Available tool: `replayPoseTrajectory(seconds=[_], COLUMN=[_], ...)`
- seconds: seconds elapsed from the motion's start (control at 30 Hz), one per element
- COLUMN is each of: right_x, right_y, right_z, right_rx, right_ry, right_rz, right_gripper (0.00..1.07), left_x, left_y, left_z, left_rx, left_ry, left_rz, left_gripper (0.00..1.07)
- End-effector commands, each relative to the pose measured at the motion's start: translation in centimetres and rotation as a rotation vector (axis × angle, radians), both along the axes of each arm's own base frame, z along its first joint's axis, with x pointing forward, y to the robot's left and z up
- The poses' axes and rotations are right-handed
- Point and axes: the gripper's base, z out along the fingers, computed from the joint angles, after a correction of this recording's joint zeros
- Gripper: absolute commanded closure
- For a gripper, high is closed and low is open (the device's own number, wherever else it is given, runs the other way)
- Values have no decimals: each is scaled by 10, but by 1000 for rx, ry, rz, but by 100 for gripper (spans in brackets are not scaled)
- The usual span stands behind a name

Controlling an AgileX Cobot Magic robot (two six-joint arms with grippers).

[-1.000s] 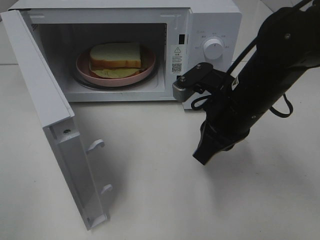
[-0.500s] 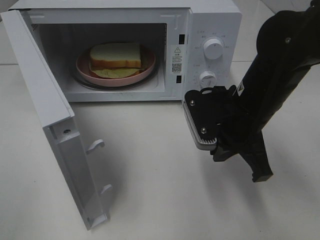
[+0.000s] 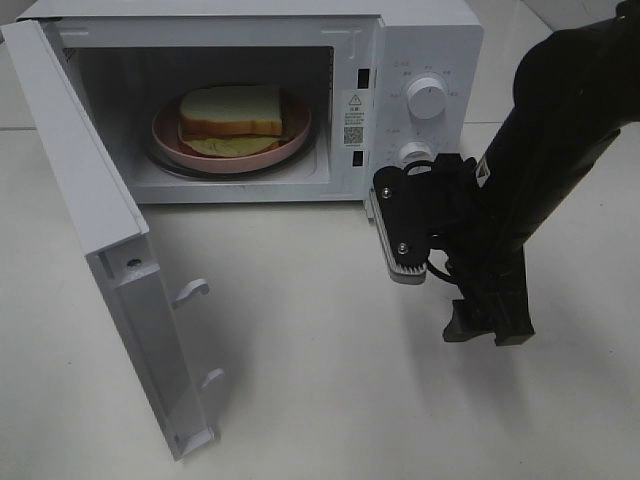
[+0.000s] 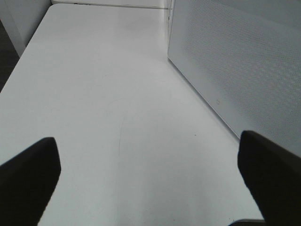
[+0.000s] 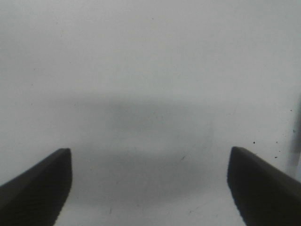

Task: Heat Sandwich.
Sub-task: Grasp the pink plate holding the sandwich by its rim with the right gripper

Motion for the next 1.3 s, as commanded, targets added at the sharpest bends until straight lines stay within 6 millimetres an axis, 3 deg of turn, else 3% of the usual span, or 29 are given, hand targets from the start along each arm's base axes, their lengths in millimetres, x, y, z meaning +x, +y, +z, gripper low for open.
replayPoseTrajectory(seconds=[0.03, 0.37, 0.57, 0.83, 1.3], right_x=[3, 26, 39, 57, 91], right_y=[1, 11, 33, 63, 90], right_z=[7, 38, 49, 49, 30], right_rx=[-2, 5, 16, 43, 100], right_ry=[-30, -170, -230, -271, -320], right_rz=[7, 57, 110, 153, 149], right_gripper=[7, 11, 12, 14, 17], left_x=[-2, -2, -2, -2, -2], left_y=[0, 0, 0, 0, 0], left_z=[0, 0, 0, 0, 0], left_rx=[2, 2, 2, 2, 2], left_ry=[-28, -28, -28, -28, -28], left_rz=[-1, -1, -1, -1, -1], left_gripper=[9, 9, 9, 9, 9])
